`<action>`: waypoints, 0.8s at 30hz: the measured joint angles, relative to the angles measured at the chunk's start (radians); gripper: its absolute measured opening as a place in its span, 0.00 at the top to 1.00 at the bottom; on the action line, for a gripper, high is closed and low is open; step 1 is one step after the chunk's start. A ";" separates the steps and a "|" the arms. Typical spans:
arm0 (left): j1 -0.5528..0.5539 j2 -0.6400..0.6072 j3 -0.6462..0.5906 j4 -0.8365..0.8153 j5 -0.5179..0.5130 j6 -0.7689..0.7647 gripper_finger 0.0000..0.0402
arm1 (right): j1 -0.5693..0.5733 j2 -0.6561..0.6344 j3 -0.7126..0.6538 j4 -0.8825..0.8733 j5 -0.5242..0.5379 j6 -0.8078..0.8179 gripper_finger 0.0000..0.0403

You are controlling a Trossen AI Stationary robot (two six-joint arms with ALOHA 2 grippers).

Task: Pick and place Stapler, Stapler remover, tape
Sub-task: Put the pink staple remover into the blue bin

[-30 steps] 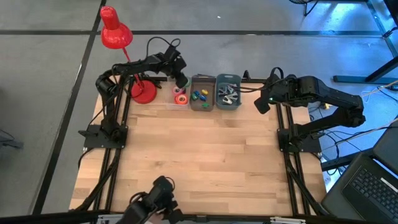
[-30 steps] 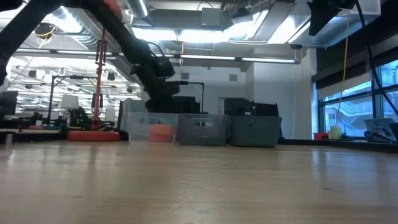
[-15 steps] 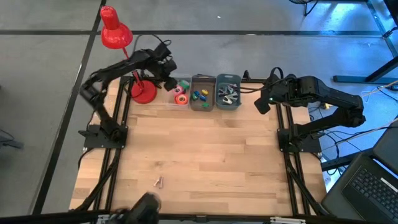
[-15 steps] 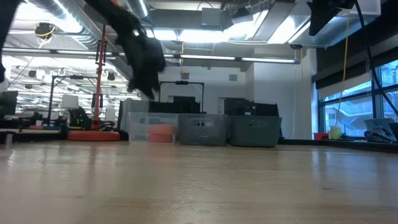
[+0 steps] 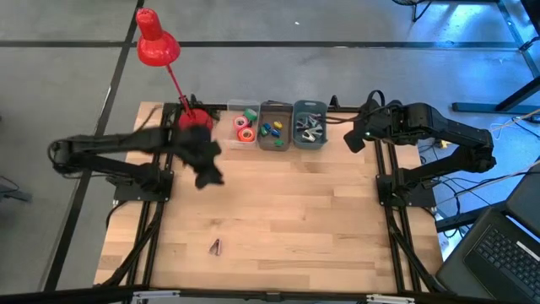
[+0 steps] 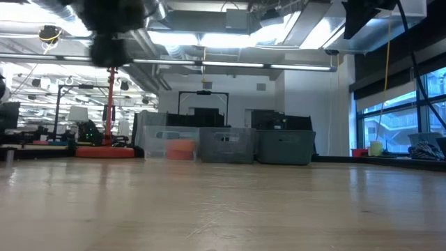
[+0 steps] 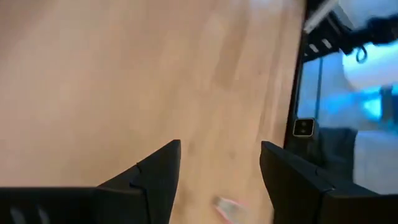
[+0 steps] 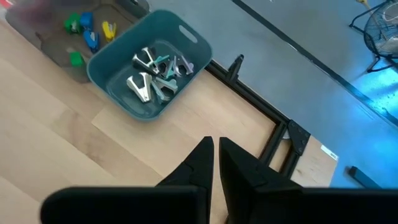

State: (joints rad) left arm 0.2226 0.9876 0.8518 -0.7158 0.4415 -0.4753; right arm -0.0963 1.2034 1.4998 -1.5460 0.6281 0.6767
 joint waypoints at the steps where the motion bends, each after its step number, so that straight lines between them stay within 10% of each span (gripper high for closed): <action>1: -0.055 -0.028 -0.049 0.031 -0.038 -0.108 0.48 | 0.000 0.000 0.000 0.010 0.000 0.000 0.93; 11: -0.523 -0.054 -0.293 0.332 -0.429 -0.897 0.49 | 0.000 0.000 0.000 0.126 -0.001 -0.031 0.93; 24: -0.838 0.293 -0.279 0.634 -0.500 -1.457 0.49 | 0.000 0.000 0.000 0.132 -0.020 -0.186 0.93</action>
State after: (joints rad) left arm -0.6155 1.2810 0.5724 -0.0821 -0.0587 -1.9325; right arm -0.0959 1.2034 1.4998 -1.4139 0.6079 0.4907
